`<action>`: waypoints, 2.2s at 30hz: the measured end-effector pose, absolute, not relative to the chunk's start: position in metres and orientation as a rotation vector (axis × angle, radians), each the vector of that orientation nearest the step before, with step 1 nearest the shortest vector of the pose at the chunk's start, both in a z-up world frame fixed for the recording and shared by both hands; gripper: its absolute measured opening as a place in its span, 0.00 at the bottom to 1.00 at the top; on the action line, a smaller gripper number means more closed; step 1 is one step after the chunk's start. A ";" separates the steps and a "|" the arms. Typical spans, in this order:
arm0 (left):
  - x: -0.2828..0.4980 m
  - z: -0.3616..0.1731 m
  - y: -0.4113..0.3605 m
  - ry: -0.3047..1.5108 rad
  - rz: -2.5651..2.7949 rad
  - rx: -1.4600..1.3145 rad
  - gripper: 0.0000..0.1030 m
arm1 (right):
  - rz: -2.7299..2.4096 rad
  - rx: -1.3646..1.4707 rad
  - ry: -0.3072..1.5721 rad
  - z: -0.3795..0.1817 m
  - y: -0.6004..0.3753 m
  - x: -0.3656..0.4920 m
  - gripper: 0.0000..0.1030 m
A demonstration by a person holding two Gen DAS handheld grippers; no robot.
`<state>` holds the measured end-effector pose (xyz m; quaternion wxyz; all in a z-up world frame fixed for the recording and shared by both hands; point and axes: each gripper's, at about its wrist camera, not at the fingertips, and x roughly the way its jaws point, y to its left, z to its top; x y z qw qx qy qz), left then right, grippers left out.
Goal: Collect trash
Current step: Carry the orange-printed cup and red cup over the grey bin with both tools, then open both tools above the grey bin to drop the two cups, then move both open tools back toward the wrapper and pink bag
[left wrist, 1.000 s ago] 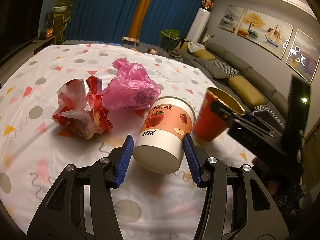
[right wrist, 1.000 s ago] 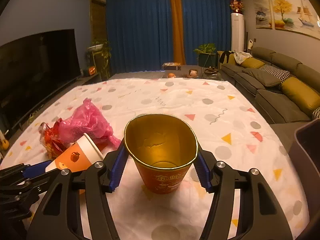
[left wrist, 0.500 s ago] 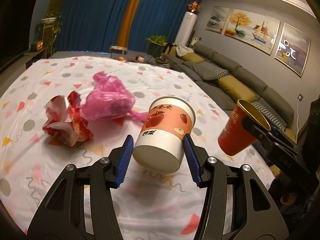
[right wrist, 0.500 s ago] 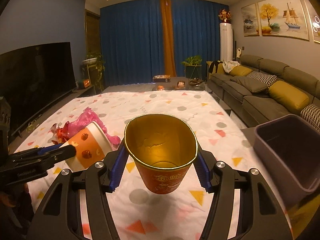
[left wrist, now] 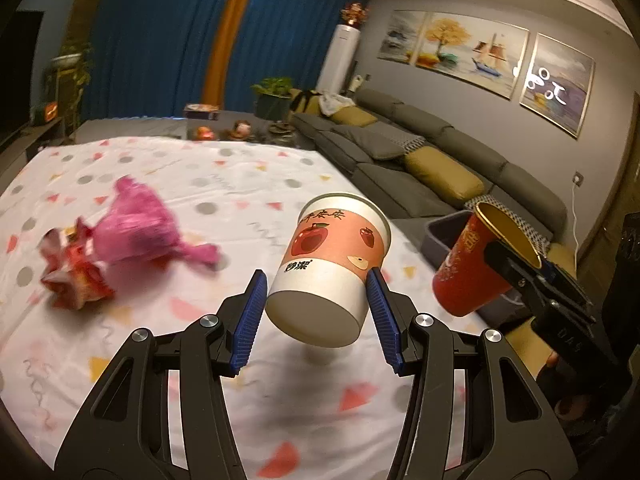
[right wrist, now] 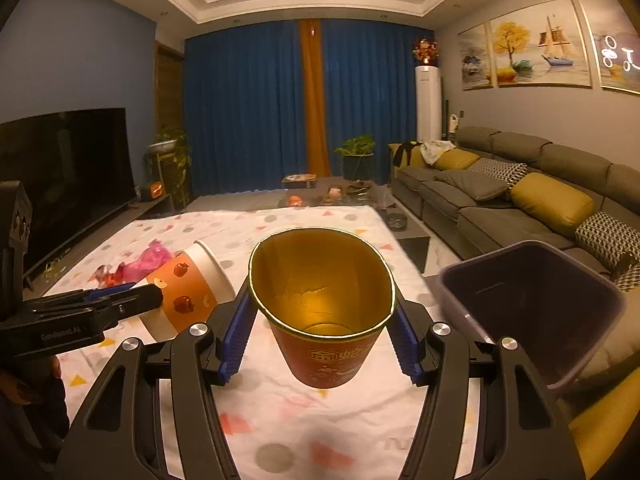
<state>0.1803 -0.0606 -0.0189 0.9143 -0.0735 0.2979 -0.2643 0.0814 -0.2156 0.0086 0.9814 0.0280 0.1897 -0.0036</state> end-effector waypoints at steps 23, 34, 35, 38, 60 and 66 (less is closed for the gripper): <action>0.217 -0.009 -0.303 0.643 -0.809 -0.080 0.49 | -0.314 0.150 0.359 -0.006 -0.390 0.072 0.58; 0.225 -0.028 -0.343 0.686 -0.829 -0.050 0.49 | -0.323 0.174 0.385 -0.023 -0.412 0.077 0.59; 0.226 -0.030 -0.345 0.691 -0.828 -0.050 0.49 | -0.323 0.175 0.387 -0.025 -0.413 0.077 0.59; 0.229 -0.034 -0.348 0.707 -0.832 -0.057 0.49 | -0.321 0.179 0.392 -0.027 -0.415 0.079 0.59; 0.236 -0.040 -0.342 0.721 -0.794 -0.101 0.72 | -0.345 0.191 0.398 -0.030 -0.421 0.075 0.69; 0.225 -0.032 -0.307 0.663 -0.687 -0.111 0.87 | -0.355 0.177 0.358 -0.018 -0.414 0.064 0.73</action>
